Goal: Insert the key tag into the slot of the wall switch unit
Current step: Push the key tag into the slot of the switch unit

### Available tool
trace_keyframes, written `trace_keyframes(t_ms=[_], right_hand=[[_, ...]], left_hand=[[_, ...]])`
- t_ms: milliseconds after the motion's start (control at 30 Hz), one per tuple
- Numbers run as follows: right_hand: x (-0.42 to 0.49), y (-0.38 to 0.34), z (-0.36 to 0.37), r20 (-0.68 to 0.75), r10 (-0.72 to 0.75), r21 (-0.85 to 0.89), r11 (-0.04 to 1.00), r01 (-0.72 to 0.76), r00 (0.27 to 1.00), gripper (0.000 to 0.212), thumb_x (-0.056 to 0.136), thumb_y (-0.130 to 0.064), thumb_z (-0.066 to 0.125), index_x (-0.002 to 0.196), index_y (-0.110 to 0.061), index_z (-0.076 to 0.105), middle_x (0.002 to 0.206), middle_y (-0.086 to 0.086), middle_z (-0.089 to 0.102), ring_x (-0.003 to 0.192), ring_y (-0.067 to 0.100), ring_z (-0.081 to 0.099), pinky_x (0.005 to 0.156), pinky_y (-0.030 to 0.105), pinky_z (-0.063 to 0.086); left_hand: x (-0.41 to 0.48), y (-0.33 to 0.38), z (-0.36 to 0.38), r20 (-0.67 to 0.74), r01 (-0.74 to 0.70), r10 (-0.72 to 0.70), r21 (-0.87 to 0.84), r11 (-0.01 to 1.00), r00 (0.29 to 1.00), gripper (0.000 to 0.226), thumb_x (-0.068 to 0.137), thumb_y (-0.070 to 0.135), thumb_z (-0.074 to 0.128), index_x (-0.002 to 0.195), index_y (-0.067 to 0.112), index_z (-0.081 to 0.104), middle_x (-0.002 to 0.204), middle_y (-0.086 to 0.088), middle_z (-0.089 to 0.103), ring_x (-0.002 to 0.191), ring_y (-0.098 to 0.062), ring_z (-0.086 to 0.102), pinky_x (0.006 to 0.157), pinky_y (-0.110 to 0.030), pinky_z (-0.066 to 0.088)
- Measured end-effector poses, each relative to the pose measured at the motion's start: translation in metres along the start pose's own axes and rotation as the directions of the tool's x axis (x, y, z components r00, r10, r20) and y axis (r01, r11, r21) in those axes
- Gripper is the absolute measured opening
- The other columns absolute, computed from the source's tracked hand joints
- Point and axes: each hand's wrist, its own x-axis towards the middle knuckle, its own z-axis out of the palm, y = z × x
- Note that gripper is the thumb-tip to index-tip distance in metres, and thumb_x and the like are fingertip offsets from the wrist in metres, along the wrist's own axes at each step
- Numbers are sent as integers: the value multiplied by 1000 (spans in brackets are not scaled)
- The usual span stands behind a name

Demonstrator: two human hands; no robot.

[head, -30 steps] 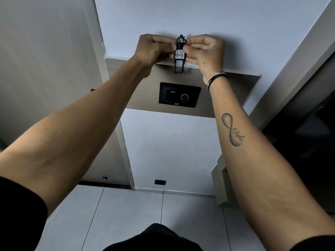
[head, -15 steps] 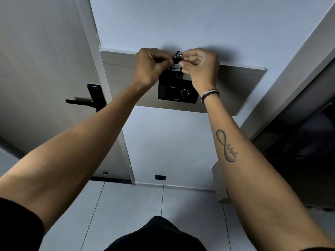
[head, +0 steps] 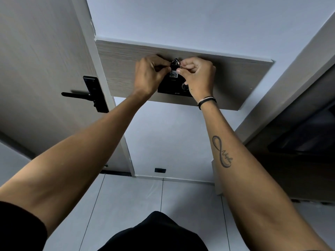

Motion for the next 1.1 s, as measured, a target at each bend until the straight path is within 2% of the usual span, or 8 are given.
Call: trace_keyframes(t_ms=[167, 267, 333, 533, 767, 1000, 1100], right_hand=[[4, 3, 0, 10, -67, -108, 992, 68, 998, 12, 77, -15, 87, 87, -16, 81, 80, -1, 80, 73, 14, 77, 75, 37, 66], [4, 4, 2, 45, -104, -169, 979, 111, 994, 13, 76, -14, 86, 87, -17, 80, 78, -6, 74, 70, 13, 72, 76, 39, 64], [2, 5, 2, 50, -134, -180, 974, 141, 990, 14, 76, -12, 86, 89, -15, 80, 80, -6, 71, 68, 10, 64, 73, 37, 63], [-2, 5, -1, 36, -225, -234, 945, 227, 974, 12, 78, -9, 85, 89, -11, 79, 87, 7, 74, 71, 9, 61, 70, 26, 56], [-3, 6, -4, 24, -191, -222, 956, 192, 981, 12, 78, -9, 88, 85, -9, 79, 88, 9, 72, 69, 10, 61, 68, 17, 52], [-4, 5, -2, 20, -159, -233, 959, 159, 987, 11, 80, -12, 87, 86, -11, 78, 89, 6, 72, 73, 18, 68, 71, 29, 60], [-6, 5, -1, 16, -148, -235, 961, 148, 989, 11, 80, -12, 87, 85, -11, 78, 89, 4, 71, 73, 15, 67, 73, 33, 62]], left_hand=[[-8, 0, 5, -56, -79, 85, 113, 991, 995, 14, 90, 15, 77, 99, 9, 86, 104, -8, 83, 98, -21, 75, 83, -18, 48], [-13, -4, 7, -58, -121, 133, 177, 977, 989, 13, 91, 13, 77, 98, 7, 86, 101, -11, 81, 93, -27, 75, 81, -34, 54], [-16, -6, 8, -70, -143, 160, 198, 970, 985, 12, 91, 10, 76, 96, 6, 87, 97, -13, 80, 87, -30, 74, 76, -39, 56], [-18, -1, 8, -90, -121, 142, 203, 972, 986, 12, 92, 9, 77, 97, 5, 87, 99, -13, 80, 88, -30, 74, 75, -39, 57], [-20, 6, 8, -80, -108, 128, 216, 971, 989, 13, 94, 10, 76, 99, 5, 87, 101, -13, 80, 88, -29, 74, 77, -46, 60], [-20, 11, 6, -62, -101, 118, 232, 967, 991, 15, 94, 10, 76, 104, 6, 86, 104, -13, 80, 91, -28, 75, 80, -43, 61], [-21, 12, 6, -53, -91, 106, 234, 968, 993, 16, 94, 9, 76, 106, 6, 85, 105, -12, 80, 93, -28, 74, 82, -42, 61]])
